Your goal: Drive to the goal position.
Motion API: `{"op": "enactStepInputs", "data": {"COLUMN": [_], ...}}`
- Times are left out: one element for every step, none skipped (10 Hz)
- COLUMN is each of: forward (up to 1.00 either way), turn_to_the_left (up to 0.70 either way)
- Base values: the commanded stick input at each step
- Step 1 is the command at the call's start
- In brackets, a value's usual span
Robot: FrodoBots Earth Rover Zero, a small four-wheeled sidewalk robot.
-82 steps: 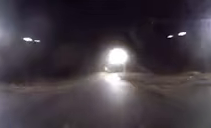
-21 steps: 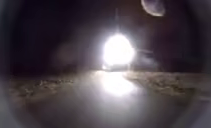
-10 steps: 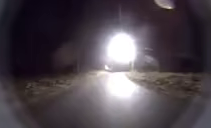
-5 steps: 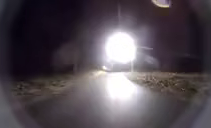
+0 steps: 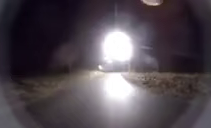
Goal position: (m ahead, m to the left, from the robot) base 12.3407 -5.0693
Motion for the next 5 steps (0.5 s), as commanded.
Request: {"op": "enactStepInputs", "data": {"forward": [1.0, 1.0, 1.0, 1.0, 1.0], "turn_to_the_left": [0.0, 0.0, 0.0, 0.0, 0.0]}}
